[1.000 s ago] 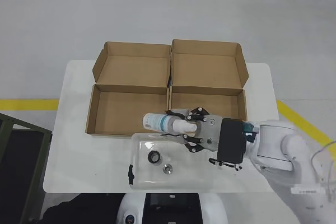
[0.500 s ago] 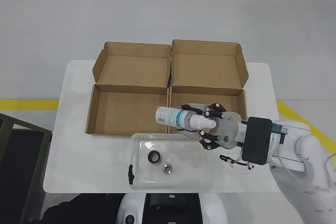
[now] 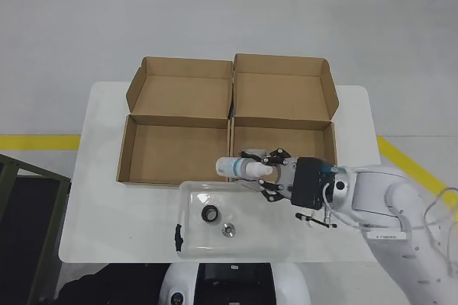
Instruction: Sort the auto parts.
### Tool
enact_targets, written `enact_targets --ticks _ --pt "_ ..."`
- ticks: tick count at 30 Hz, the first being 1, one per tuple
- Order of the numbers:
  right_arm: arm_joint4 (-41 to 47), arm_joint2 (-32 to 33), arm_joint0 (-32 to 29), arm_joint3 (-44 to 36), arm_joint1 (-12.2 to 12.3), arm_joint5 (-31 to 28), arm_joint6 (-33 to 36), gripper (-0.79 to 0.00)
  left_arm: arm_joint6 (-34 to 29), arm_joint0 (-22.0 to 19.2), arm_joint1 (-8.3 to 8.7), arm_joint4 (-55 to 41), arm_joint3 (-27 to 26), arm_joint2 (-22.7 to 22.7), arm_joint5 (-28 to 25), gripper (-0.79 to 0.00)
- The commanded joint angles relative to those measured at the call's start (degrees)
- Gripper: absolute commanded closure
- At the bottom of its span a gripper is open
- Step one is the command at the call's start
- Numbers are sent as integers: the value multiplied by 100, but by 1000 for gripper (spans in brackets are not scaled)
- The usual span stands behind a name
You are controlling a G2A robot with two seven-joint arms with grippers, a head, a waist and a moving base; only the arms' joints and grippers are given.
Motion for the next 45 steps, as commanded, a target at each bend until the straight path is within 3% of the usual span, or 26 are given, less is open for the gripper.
enact_targets --ticks 1,21,27,45 --pt "11 32 -25 105 15 48 196 0 0 0 0 0 0 0 0 -785" --pt "76 321 -240 888 130 827 1533 0 0 0 0 0 0 0 0 -785" --pt "88 79 108 1408 90 1251 1941 0 0 0 0 0 0 0 0 -785" --pt "-246 -769 959 2468 -122 1800 1915 0 0 0 0 0 0 0 0 -785"
